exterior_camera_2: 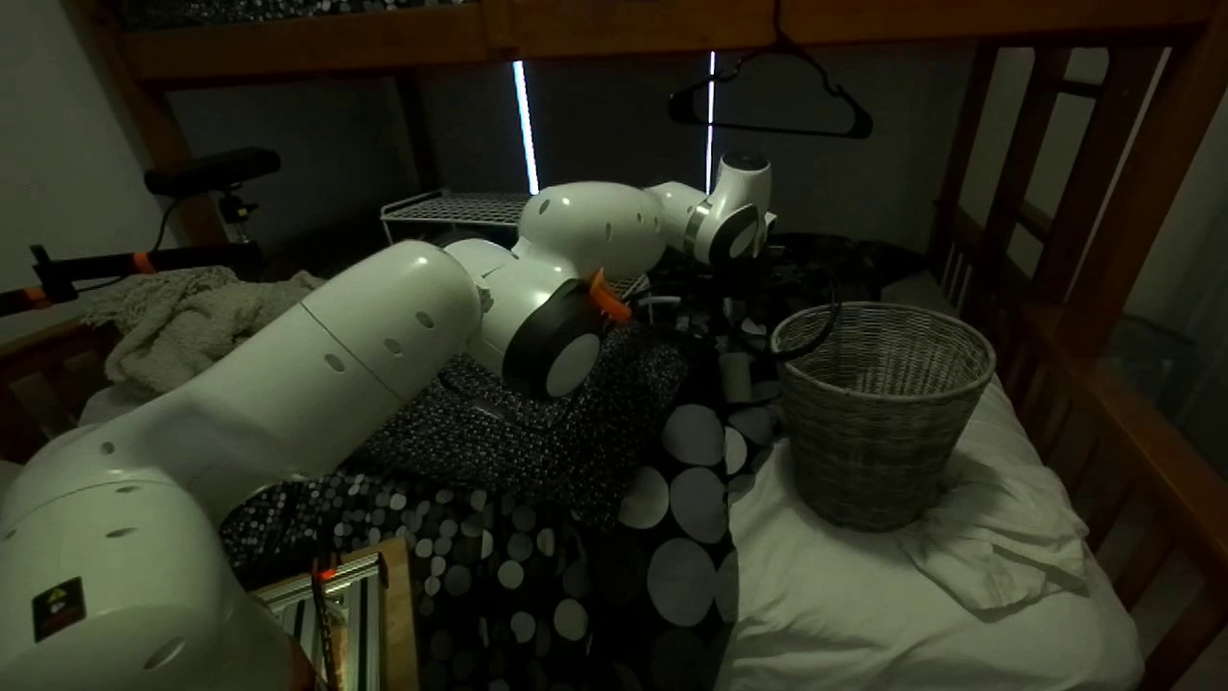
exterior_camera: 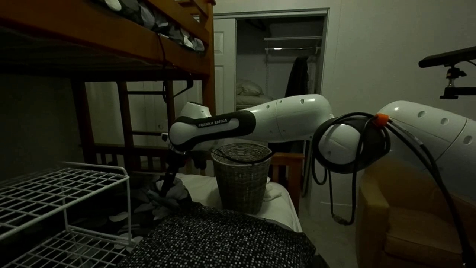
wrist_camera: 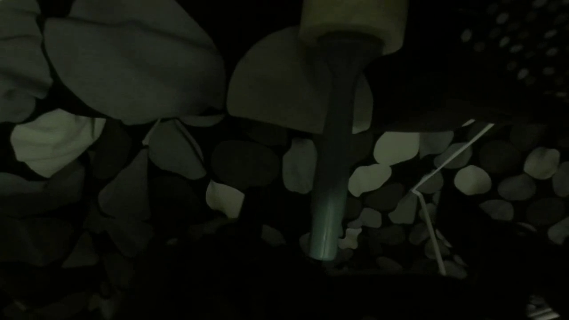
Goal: Pick up the lint roller and put it on the top white rack
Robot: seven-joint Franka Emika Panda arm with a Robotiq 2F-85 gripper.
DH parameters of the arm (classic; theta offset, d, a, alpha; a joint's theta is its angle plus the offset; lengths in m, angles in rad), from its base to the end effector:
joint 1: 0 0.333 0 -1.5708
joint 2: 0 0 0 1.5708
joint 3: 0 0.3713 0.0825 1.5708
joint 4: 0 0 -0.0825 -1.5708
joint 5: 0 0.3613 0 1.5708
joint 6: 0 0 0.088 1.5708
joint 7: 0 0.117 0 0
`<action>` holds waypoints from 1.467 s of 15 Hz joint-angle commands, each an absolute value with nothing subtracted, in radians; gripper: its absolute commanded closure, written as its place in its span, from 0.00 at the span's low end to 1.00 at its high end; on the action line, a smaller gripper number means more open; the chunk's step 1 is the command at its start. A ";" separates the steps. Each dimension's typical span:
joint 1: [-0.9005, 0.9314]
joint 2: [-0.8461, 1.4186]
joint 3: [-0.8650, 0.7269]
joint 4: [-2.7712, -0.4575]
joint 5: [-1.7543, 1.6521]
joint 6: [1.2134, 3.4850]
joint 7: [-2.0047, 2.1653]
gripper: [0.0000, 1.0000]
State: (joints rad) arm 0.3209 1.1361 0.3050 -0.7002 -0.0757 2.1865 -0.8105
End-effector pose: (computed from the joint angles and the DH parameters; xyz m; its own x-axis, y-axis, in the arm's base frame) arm 0.7794 0.3747 0.3346 0.2721 0.8789 0.3917 0.9320 -0.3421 0.1201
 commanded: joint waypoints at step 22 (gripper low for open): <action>0.393 1.305 0.270 -0.573 -0.070 2.377 -0.556 0.23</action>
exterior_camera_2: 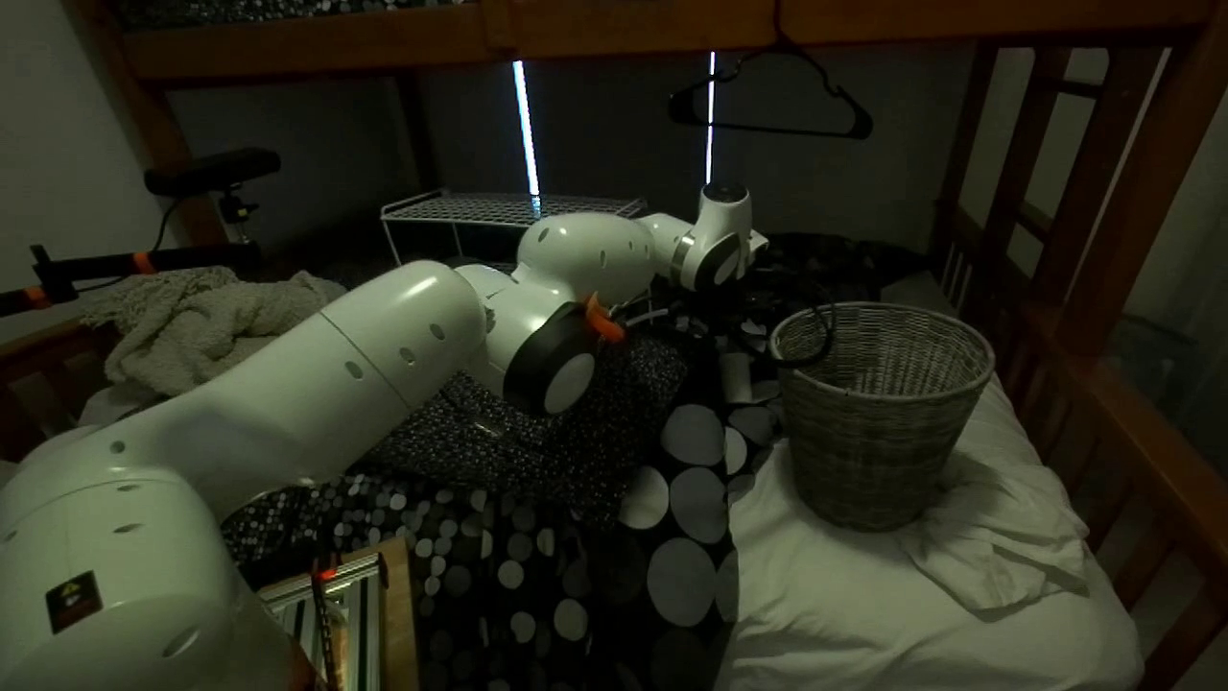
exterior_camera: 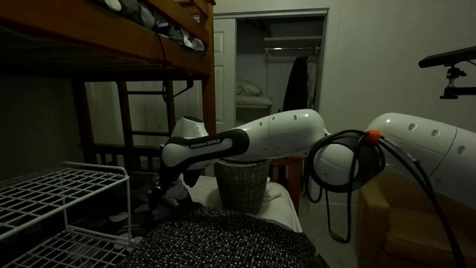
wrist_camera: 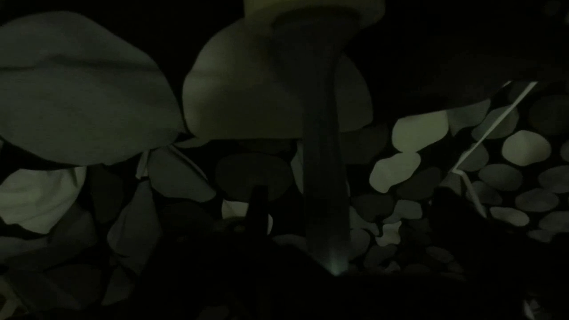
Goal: Pick up the lint roller and put it on the top white rack
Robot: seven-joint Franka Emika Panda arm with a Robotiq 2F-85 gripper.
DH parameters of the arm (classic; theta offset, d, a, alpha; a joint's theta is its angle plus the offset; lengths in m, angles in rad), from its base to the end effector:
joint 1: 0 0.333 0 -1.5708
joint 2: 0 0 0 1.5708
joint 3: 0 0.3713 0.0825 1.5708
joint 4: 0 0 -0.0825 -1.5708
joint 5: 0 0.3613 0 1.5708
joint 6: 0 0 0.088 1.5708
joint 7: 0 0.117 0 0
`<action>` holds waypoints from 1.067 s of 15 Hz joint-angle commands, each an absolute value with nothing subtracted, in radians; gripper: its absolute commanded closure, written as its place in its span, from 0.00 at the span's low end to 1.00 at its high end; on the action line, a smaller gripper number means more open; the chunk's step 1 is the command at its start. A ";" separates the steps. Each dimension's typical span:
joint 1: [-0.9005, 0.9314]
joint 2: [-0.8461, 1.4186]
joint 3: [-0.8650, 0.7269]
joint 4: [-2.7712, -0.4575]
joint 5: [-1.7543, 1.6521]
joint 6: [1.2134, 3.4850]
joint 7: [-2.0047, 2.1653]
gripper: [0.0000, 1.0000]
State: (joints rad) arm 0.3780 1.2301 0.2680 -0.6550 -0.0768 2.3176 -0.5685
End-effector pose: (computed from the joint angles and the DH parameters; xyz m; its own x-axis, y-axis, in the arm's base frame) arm 0.7771 0.4049 0.2879 0.4490 0.7685 0.4558 0.8392 -0.5378 0.0801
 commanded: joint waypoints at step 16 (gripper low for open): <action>0.375 1.236 0.258 -0.591 -0.077 2.427 -0.557 0.97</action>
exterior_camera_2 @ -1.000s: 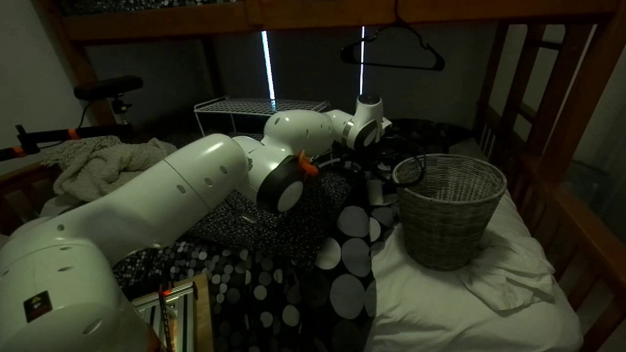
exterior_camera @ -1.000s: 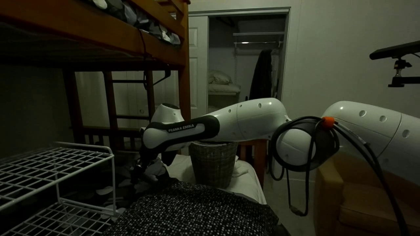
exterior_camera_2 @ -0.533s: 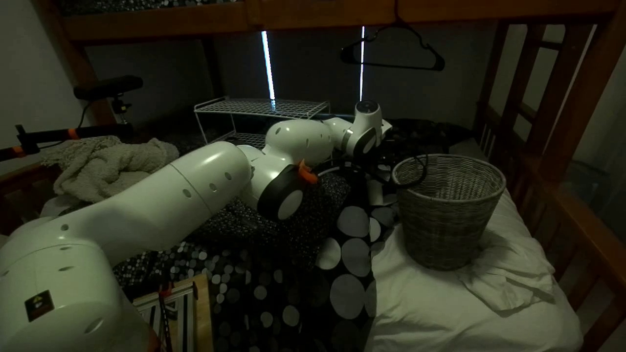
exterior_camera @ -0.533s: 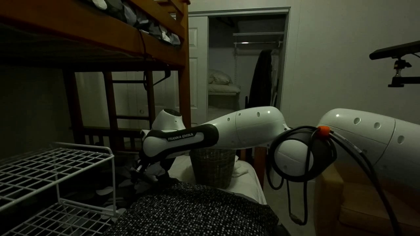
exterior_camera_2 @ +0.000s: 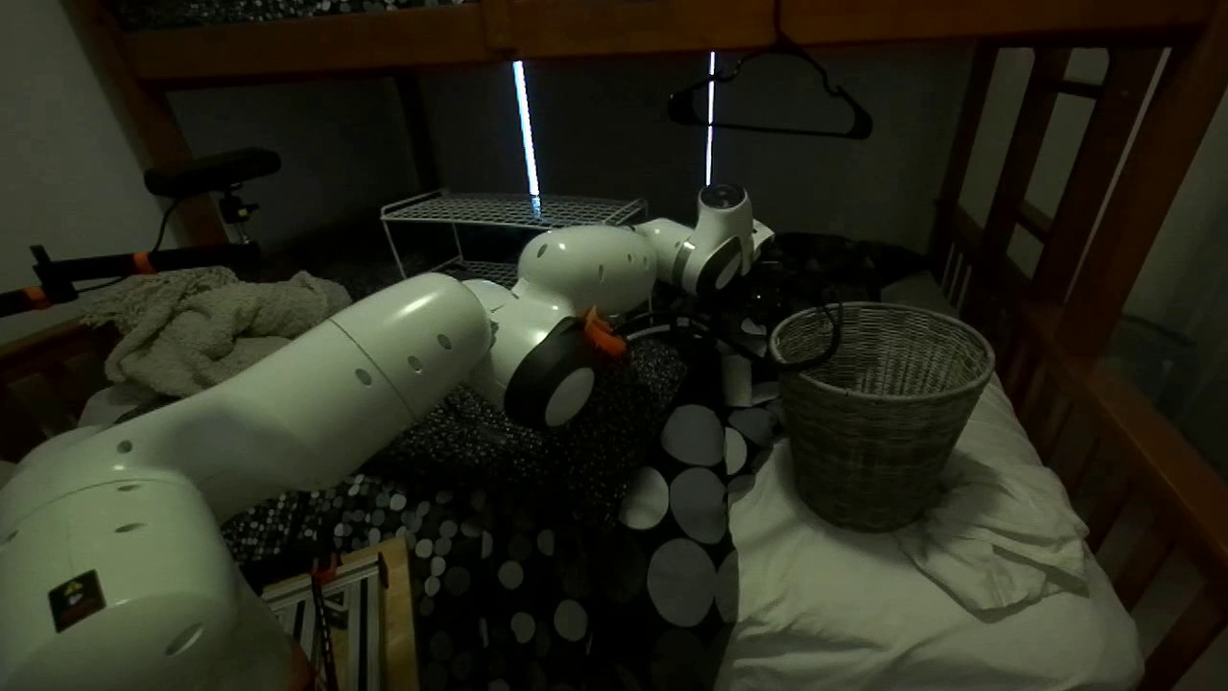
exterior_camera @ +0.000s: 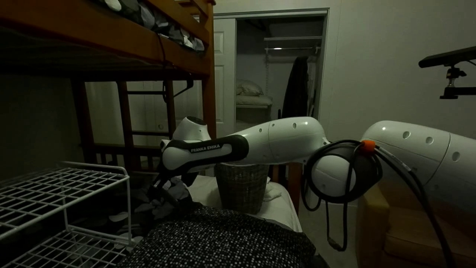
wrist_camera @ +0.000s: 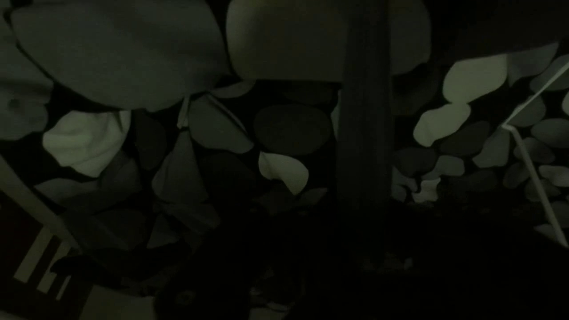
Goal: Pick up the lint roller and put it on the top white rack
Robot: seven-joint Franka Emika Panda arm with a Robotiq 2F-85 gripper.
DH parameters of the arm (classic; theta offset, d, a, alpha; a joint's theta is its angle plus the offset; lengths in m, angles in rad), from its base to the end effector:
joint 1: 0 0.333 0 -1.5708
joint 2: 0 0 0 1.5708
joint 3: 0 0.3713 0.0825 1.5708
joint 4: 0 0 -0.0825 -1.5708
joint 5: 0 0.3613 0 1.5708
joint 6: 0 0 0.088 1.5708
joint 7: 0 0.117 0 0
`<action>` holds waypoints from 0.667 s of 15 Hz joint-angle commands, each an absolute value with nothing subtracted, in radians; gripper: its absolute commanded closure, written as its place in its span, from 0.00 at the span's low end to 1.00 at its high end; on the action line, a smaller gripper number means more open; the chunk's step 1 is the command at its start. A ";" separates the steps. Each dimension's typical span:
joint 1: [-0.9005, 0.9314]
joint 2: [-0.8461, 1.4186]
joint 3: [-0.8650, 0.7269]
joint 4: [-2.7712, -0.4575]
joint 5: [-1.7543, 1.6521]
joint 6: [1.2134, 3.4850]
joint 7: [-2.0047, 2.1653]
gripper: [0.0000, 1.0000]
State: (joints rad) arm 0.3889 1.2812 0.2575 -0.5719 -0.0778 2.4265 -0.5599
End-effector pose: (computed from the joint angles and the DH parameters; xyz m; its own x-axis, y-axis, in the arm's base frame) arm 0.7897 0.4043 0.2972 0.4173 0.7210 0.5532 0.8039 -0.5767 0.1452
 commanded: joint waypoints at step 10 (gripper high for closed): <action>0.335 1.142 0.286 -0.673 -0.052 2.359 -0.541 0.57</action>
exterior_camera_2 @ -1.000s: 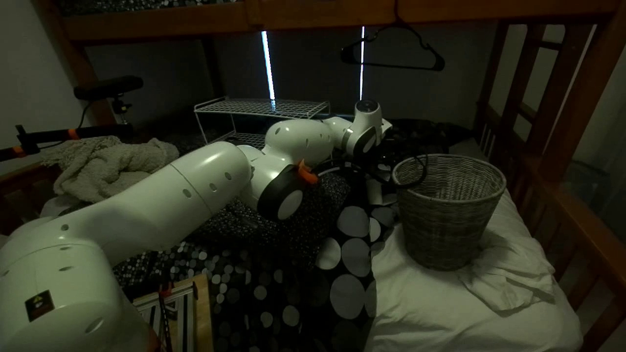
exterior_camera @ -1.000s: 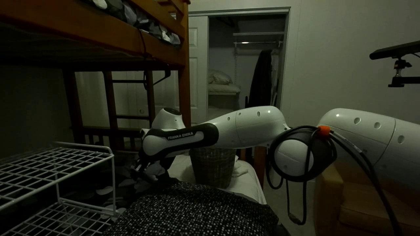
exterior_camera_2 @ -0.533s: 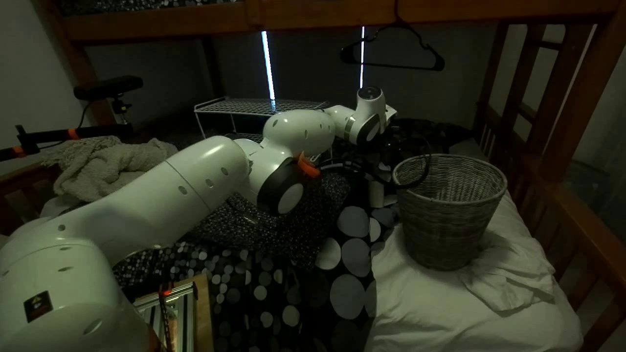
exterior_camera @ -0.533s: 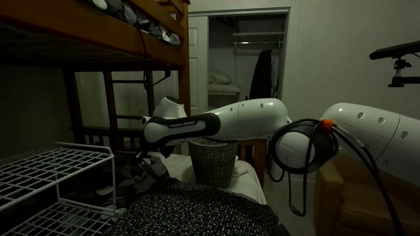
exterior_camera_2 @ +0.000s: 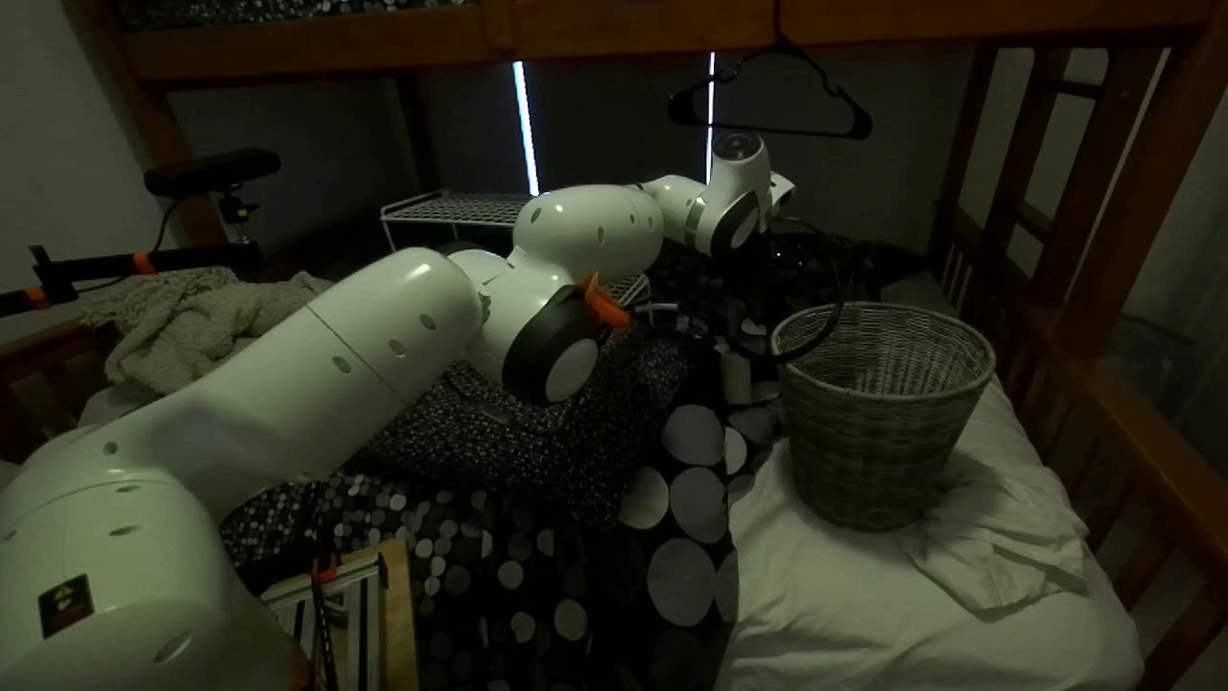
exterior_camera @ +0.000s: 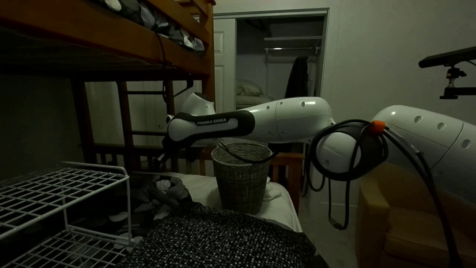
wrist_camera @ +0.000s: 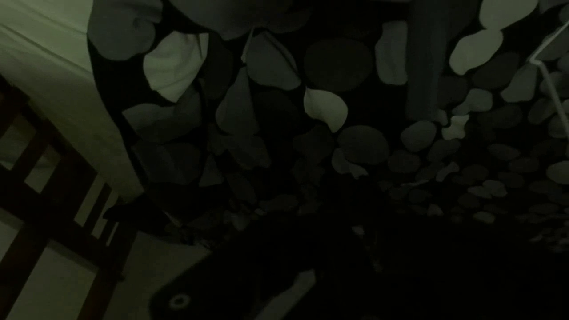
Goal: Pick up the lint roller and put it on the top white rack
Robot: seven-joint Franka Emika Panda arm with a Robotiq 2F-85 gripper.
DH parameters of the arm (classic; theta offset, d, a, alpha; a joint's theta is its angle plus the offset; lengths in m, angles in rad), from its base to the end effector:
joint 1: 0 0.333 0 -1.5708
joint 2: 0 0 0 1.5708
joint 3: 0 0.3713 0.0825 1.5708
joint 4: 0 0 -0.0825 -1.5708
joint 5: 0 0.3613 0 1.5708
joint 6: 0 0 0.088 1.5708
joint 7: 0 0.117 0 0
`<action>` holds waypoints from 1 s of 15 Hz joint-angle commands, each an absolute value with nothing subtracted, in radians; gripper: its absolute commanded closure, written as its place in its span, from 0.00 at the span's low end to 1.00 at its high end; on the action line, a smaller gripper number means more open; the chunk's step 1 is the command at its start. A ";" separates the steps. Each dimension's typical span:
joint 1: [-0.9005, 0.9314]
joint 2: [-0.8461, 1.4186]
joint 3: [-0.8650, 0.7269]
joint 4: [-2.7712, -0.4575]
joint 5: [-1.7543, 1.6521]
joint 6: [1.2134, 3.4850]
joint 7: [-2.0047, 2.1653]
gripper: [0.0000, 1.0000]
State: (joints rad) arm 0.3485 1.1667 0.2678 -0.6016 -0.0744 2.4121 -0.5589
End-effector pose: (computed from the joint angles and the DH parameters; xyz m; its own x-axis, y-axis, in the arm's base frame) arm 0.7998 0.3774 0.3824 0.4012 0.6894 0.6031 0.7769 -0.6049 0.1746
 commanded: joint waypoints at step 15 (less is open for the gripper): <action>0.339 1.231 0.282 -0.679 -0.061 2.346 -0.480 0.43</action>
